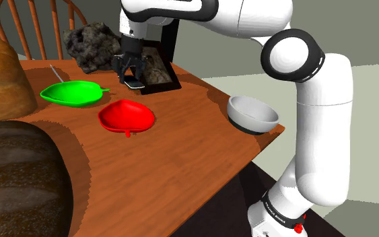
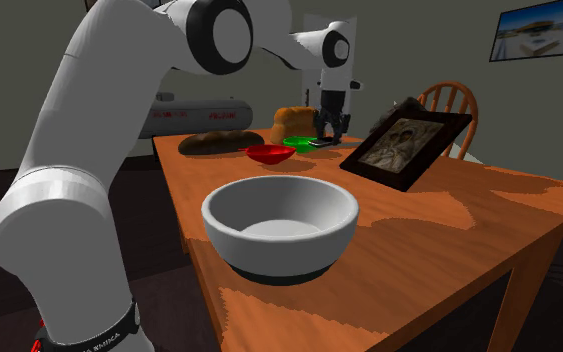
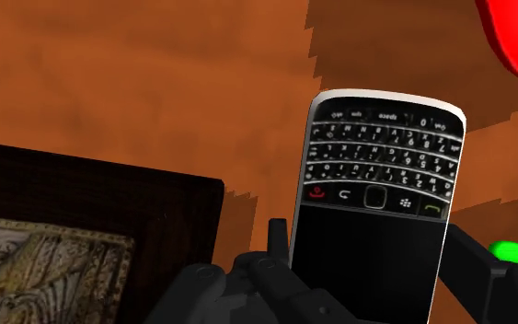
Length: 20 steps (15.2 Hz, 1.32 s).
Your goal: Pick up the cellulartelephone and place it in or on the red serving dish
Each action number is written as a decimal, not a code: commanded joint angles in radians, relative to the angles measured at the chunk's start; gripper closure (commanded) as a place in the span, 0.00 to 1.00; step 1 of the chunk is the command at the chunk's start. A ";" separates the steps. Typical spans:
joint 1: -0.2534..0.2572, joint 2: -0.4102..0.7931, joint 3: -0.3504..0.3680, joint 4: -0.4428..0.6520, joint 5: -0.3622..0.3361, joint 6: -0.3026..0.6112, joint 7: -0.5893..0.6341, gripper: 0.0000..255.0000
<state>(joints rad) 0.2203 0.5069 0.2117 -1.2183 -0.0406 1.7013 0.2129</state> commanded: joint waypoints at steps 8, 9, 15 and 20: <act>0.014 0.033 0.001 0.171 -0.006 -0.139 0.006 1.00; 0.017 0.039 0.000 0.195 -0.007 -0.156 0.007 1.00; 0.037 -0.155 0.029 -0.096 0.021 -0.054 0.073 1.00; 0.070 -0.298 0.061 -0.294 0.048 0.007 0.144 1.00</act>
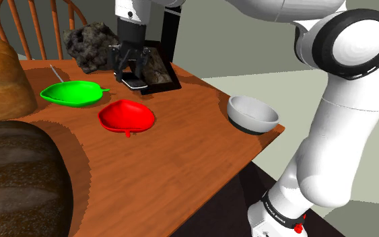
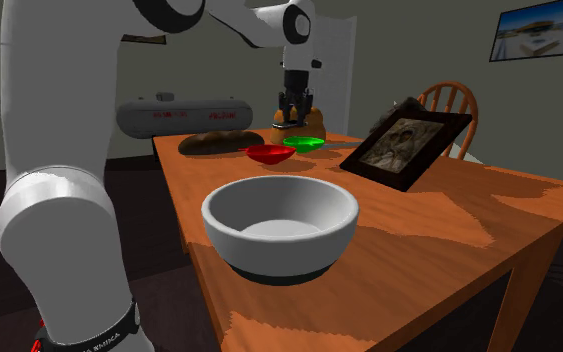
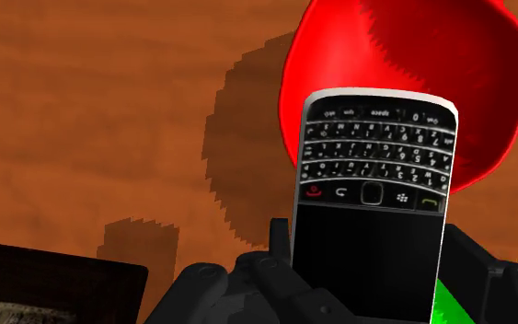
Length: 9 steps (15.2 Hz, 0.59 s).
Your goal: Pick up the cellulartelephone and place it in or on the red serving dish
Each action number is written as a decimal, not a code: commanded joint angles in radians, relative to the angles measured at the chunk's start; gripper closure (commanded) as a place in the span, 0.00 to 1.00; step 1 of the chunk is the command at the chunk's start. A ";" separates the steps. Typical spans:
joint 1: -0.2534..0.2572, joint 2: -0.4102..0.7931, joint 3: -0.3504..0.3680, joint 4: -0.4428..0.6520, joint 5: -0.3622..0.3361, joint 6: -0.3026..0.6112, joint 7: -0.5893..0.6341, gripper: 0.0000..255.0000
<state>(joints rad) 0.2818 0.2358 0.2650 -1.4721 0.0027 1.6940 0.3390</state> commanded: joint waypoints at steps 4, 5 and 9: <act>0.040 -0.120 0.037 -0.159 0.027 0.047 0.079 1.00; 0.048 -0.139 0.044 -0.182 0.032 0.052 0.094 1.00; 0.048 -0.140 0.044 -0.237 0.033 0.106 0.091 1.00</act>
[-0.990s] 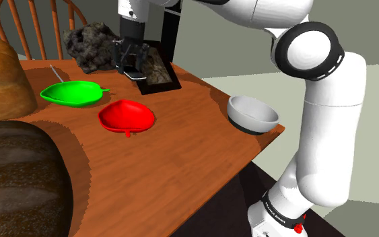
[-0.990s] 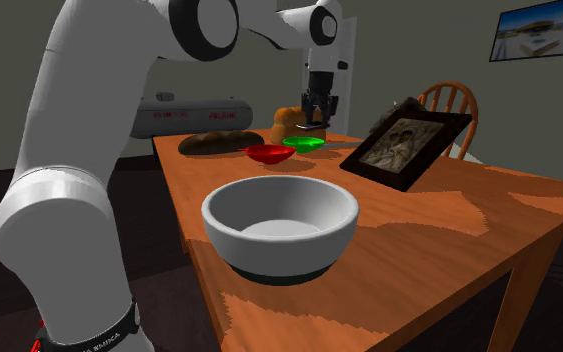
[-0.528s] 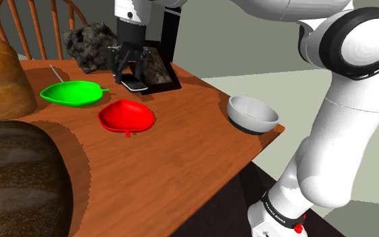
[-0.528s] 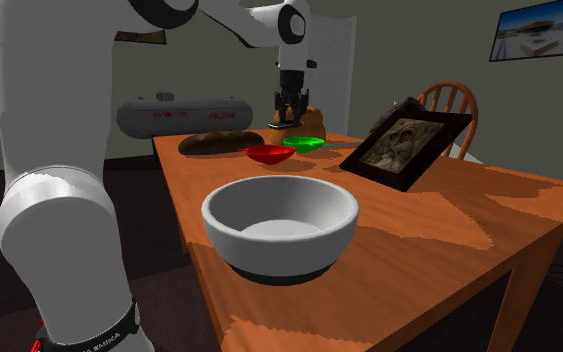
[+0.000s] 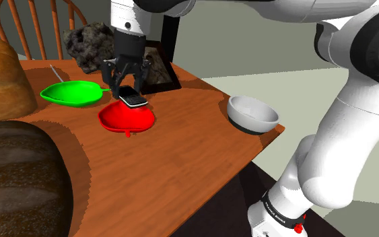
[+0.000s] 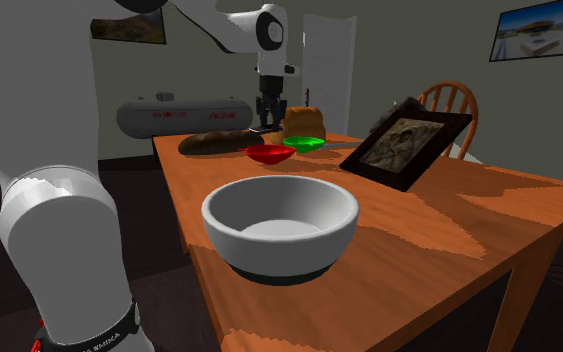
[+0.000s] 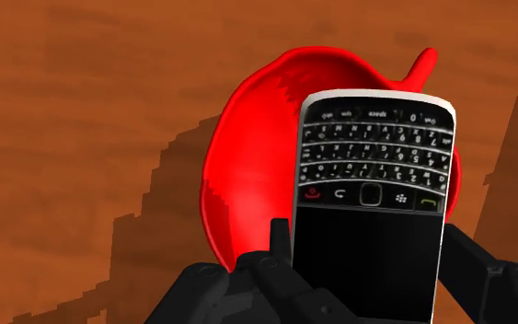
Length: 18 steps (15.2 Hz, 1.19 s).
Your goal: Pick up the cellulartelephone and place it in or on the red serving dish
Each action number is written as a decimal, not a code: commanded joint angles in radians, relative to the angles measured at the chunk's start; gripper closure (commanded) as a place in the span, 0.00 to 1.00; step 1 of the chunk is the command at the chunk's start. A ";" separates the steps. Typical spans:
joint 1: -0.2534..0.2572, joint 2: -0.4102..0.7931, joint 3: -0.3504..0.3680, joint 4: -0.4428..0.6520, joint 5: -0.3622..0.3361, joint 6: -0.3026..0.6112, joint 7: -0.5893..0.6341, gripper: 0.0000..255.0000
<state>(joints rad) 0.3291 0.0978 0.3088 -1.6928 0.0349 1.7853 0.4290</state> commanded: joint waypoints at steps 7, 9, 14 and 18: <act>0.001 0.006 0.000 -0.100 -0.001 0.107 -0.002 1.00; 0.001 0.011 0.000 -0.122 -0.002 0.133 -0.003 1.00; 0.001 0.014 0.000 -0.137 -0.003 0.151 -0.003 1.00; 0.001 0.014 0.000 -0.137 -0.003 0.150 -0.003 1.00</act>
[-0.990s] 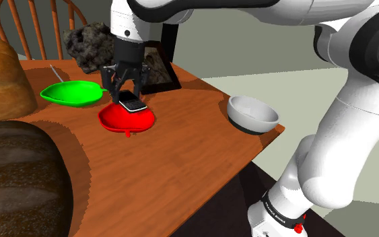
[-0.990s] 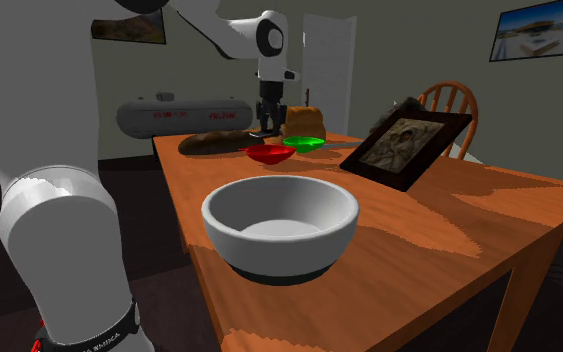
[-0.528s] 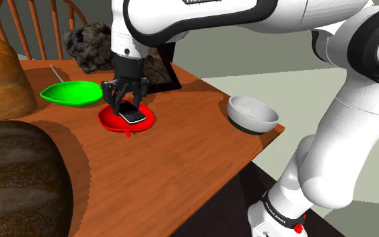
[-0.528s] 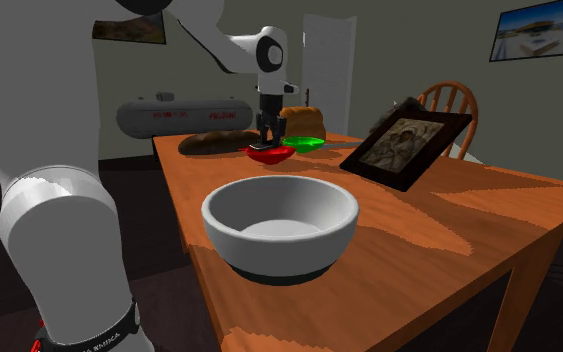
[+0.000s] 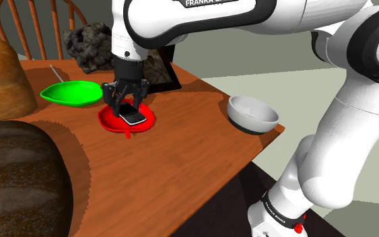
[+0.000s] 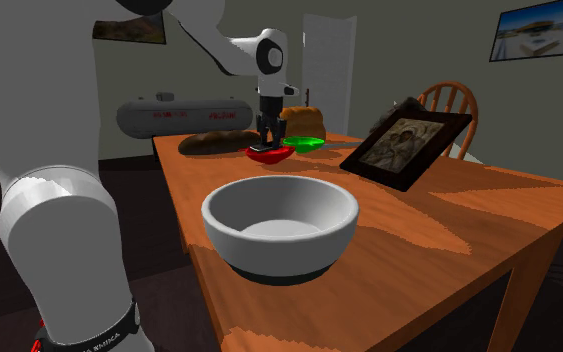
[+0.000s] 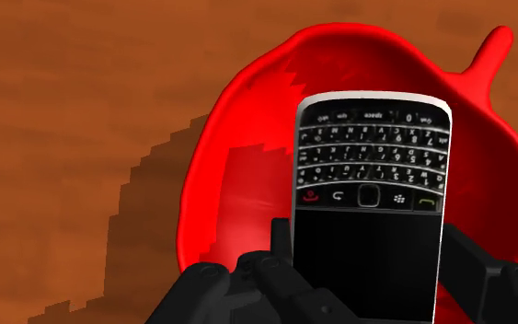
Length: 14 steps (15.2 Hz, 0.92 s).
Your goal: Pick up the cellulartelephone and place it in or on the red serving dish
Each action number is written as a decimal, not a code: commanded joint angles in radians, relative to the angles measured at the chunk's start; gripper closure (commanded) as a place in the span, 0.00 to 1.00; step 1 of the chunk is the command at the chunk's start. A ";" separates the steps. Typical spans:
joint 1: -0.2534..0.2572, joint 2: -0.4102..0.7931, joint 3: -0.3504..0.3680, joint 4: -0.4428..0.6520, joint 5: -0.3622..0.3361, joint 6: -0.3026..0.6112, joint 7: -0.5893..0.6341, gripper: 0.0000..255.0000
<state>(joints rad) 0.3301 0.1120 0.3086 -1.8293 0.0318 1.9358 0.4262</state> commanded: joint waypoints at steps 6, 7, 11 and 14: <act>0.000 0.000 0.000 0.000 0.000 0.000 0.000 0.00; -0.001 -0.006 0.000 0.026 0.002 -0.032 -0.001 0.00; -0.004 -0.015 -0.002 0.109 0.004 -0.124 -0.002 0.00; -0.004 -0.015 -0.002 0.109 0.004 -0.124 -0.002 0.00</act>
<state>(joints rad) 0.3266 0.0964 0.3069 -1.7223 0.0356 1.8141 0.4241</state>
